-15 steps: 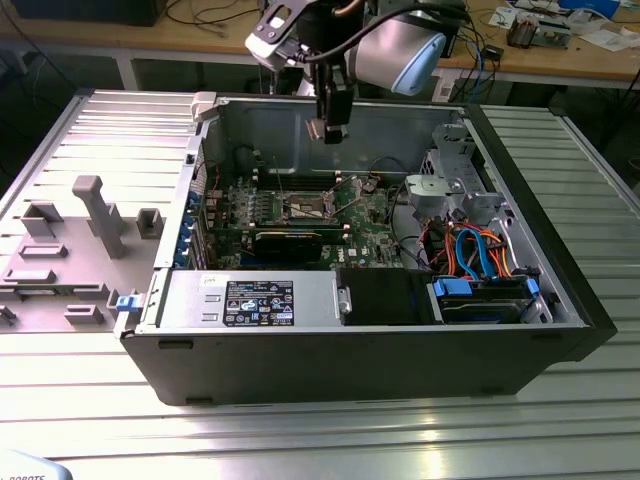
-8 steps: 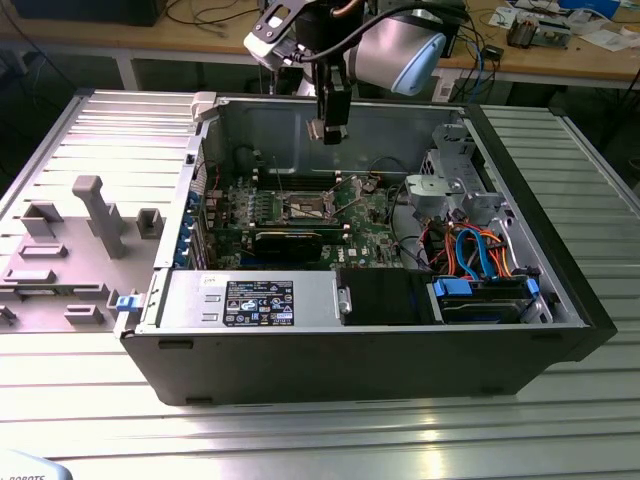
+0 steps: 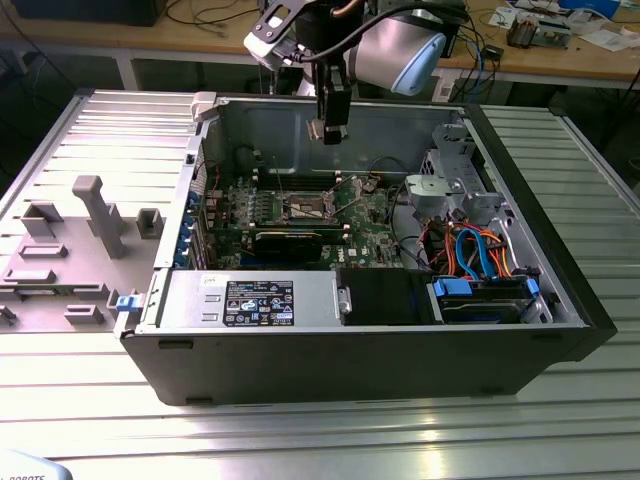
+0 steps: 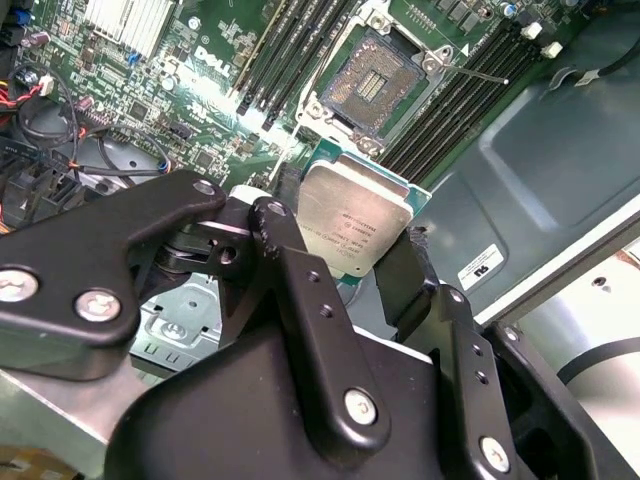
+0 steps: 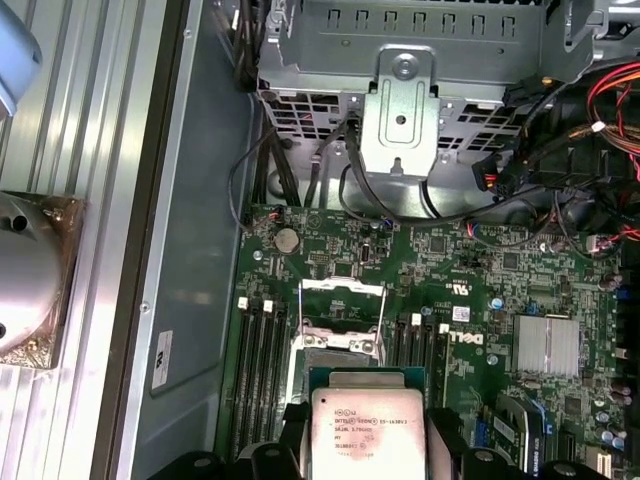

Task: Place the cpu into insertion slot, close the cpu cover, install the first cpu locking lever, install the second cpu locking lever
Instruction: 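Place the cpu into insertion slot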

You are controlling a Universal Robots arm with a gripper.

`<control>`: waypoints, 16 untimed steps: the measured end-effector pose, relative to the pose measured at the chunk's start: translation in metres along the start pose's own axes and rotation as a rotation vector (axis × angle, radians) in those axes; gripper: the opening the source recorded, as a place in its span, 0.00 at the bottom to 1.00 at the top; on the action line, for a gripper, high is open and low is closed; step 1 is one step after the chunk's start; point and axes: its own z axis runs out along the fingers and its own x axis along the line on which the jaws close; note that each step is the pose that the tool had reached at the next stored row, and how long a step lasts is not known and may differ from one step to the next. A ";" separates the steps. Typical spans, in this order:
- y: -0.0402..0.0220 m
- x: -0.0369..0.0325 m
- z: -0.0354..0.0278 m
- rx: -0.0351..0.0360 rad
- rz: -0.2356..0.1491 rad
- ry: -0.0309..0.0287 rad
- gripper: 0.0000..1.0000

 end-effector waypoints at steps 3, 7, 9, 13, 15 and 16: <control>-0.0003 0.0000 0.0000 0.0000 0.002 -0.0002 0.55; -0.0017 0.0002 0.0003 -0.0004 0.019 -0.0016 0.55; -0.0022 0.0002 0.0009 -0.0007 0.037 -0.0033 0.55; -0.0044 0.0003 0.0020 -0.0012 0.061 -0.0055 0.55; -0.0066 0.0006 0.0025 -0.0012 0.062 -0.0055 0.55; -0.0075 0.0006 0.0029 -0.0012 0.062 -0.0055 0.55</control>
